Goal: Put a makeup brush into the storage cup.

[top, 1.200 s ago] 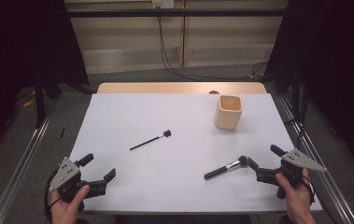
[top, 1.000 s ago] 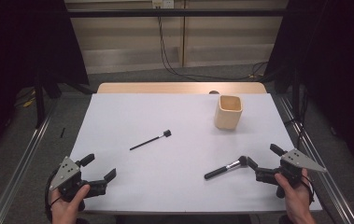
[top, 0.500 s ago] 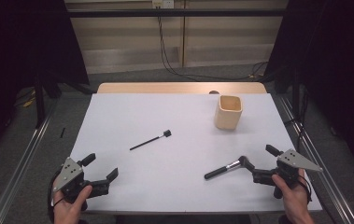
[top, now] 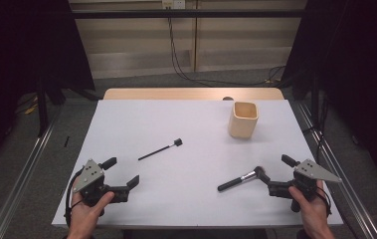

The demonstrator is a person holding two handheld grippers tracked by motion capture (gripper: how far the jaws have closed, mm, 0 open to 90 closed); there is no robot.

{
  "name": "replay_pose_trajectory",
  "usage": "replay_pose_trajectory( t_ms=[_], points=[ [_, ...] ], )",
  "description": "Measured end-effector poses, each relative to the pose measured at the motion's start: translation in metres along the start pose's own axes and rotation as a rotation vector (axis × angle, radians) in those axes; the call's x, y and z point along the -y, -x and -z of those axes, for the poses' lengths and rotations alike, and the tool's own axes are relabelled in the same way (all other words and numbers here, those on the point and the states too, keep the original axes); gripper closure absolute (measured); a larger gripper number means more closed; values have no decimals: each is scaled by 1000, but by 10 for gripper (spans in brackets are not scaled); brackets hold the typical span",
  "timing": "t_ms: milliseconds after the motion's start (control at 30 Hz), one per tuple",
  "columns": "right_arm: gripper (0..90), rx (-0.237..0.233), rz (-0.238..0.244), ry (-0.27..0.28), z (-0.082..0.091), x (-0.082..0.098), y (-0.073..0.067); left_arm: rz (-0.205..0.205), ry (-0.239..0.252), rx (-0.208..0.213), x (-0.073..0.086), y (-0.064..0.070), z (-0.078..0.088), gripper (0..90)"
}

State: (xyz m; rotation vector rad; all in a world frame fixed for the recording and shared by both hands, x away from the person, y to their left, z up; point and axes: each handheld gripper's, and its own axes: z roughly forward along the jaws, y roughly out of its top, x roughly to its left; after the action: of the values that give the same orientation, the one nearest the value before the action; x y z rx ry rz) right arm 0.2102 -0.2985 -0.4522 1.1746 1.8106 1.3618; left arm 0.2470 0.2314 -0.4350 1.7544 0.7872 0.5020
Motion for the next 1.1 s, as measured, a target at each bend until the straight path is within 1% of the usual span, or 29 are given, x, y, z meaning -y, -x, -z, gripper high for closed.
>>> replay_pose_trajectory(
  t_ms=[33, 67, 133, 200, 267, 300, 367, 467, 533, 567, 667, 733, 767, 900, 967, 1100],
  points=[
    [0, -1, 0, 1, 0, 0, 0, -8, 0, 4, -2, 1, -2, 18],
    [0, -1, 2, 3, 0, 0, 0, -7, 3, 10, -3, 1, -4, 19],
    [0, -1, 2, 6, 0, 0, 0, 13, 10, 13, -7, 0, -7, 19],
    [0, -3, 2, 6, 0, 0, 0, -10, 7, -5, -10, -1, -10, 19],
    [0, -3, 1, 6, 0, 0, 0, -4, 14, 4, -14, -3, -13, 20],
    [0, -4, 3, 6, 0, 0, 0, -6, 15, 2, -16, -3, -14, 21],
    [0, -5, 0, 6, 0, 0, 0, -24, 23, -2, -22, -4, -19, 22],
    [0, -7, 0, 6, 0, 0, -1, -29, 27, -2, -25, -5, -23, 23],
    [0, -8, -1, 7, 0, 0, -1, -26, 34, 1, -29, -6, -27, 23],
    [0, -9, 0, 9, 0, 0, -1, -33, 39, -1, -31, -7, -32, 23],
    [0, -10, -2, 11, 0, 0, -1, -27, 50, -7, -32, -9, -36, 23],
    [0, -9, -2, 12, 0, 0, -1, -23, 48, -10, -33, -13, -39, 23],
    [0, -10, -3, 12, 0, 0, -1, -24, 48, -20, -34, -15, -41, 24],
    [0, -10, -4, 11, 0, 0, -1, -20, 51, -32, -37, -21, -47, 24],
    [0, -11, -6, 14, 0, 0, -1, -27, 48, -37, -38, -24, -49, 27],
    [0, -12, -9, 12, 0, 0, -1, -21, 44, -46, -40, -28, -54, 27]
  ],
)
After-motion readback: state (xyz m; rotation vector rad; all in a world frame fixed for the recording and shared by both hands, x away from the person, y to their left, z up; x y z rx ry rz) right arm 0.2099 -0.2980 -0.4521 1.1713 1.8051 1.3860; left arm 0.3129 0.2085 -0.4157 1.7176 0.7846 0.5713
